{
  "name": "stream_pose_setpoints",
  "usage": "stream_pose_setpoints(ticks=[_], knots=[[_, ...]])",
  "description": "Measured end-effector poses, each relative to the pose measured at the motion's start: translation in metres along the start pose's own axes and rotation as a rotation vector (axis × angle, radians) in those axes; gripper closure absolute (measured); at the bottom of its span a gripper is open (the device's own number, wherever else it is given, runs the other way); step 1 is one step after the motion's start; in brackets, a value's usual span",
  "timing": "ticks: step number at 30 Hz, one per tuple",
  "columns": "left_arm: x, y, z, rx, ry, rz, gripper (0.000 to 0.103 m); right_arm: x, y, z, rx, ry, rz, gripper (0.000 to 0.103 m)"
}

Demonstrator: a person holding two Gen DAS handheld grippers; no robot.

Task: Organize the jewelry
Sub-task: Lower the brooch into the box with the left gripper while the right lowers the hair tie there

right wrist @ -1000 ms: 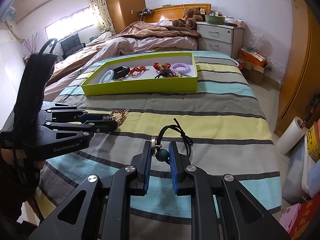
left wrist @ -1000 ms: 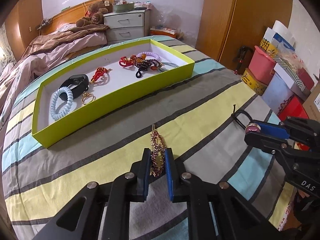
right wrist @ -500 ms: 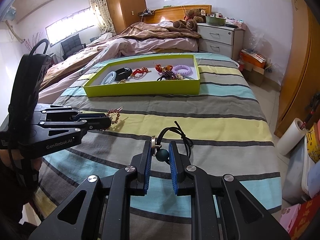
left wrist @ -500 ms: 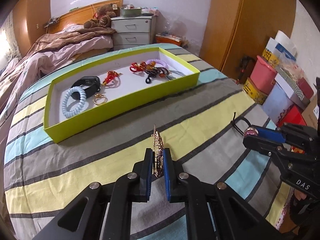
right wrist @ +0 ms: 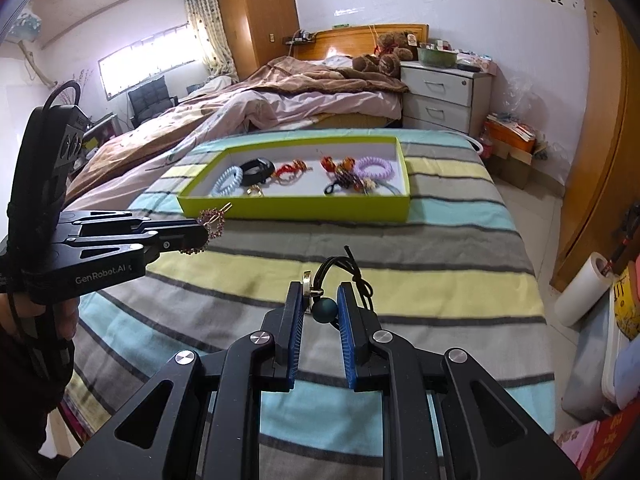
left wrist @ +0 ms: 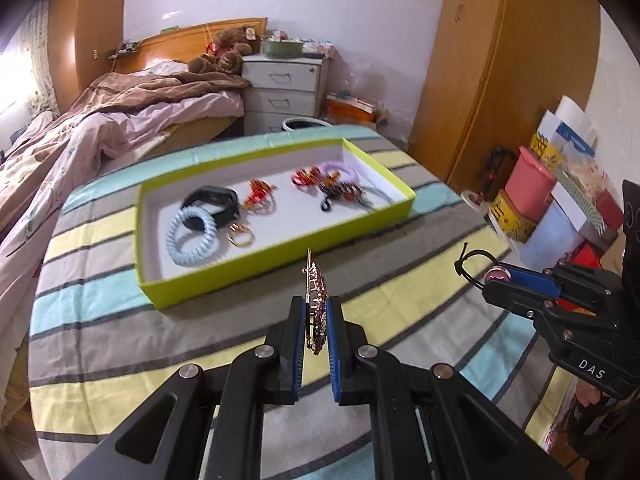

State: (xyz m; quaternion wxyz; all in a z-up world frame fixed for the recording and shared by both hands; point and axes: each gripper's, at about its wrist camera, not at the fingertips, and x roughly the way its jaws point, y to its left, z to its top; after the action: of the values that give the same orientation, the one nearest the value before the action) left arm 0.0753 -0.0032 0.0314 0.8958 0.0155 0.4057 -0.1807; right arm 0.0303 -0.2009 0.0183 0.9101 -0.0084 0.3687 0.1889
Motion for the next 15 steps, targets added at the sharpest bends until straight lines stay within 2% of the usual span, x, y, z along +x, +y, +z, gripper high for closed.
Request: stream_pose_setpoints(ticks=[8, 15], knots=[[-0.010, 0.025, 0.023, -0.026, -0.034, 0.037, 0.093, 0.007, 0.003, 0.041, -0.025, -0.049, 0.022, 0.085], [0.006, 0.037, 0.039, -0.051, -0.037, 0.026, 0.093, 0.034, -0.005, 0.083, -0.042, -0.059, 0.017, 0.085]])
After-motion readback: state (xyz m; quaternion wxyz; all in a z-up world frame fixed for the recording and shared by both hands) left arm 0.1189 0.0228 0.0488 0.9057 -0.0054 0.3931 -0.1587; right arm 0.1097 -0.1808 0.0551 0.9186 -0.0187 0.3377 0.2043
